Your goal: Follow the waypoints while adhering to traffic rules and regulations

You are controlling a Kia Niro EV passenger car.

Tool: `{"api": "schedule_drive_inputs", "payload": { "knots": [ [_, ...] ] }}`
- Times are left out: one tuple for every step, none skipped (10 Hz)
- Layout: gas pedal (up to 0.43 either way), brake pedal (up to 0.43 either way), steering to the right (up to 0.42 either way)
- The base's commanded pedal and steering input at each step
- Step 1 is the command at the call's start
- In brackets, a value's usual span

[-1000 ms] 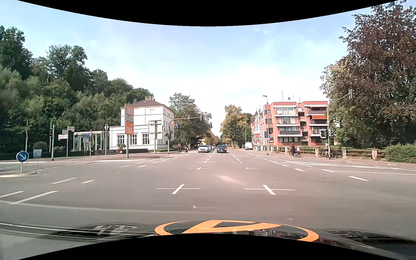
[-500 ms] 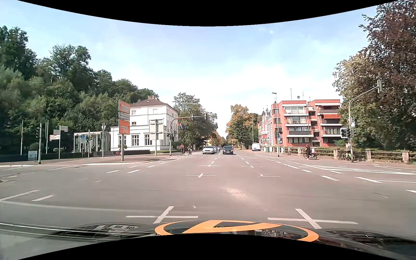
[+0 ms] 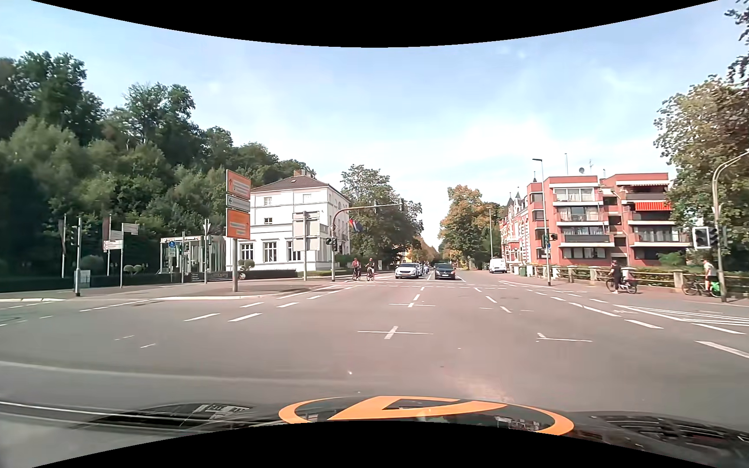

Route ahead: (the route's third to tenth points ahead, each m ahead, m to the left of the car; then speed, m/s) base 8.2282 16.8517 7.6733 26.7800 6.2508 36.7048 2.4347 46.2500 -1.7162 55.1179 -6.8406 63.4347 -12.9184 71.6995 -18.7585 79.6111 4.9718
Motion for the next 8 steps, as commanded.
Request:
{"api": "schedule_drive_inputs", "payload": {
  "knots": [
    [0.067,0.000,-0.176],
    [0.067,0.000,-0.190],
    [0.067,0.000,-0.211],
    [0.067,0.000,-0.232],
    [0.067,0.000,-0.247],
    [0.067,0.000,-0.261],
    [0.067,0.000,-0.278],
    [0.079,0.000,-0.292]
  ]
}}
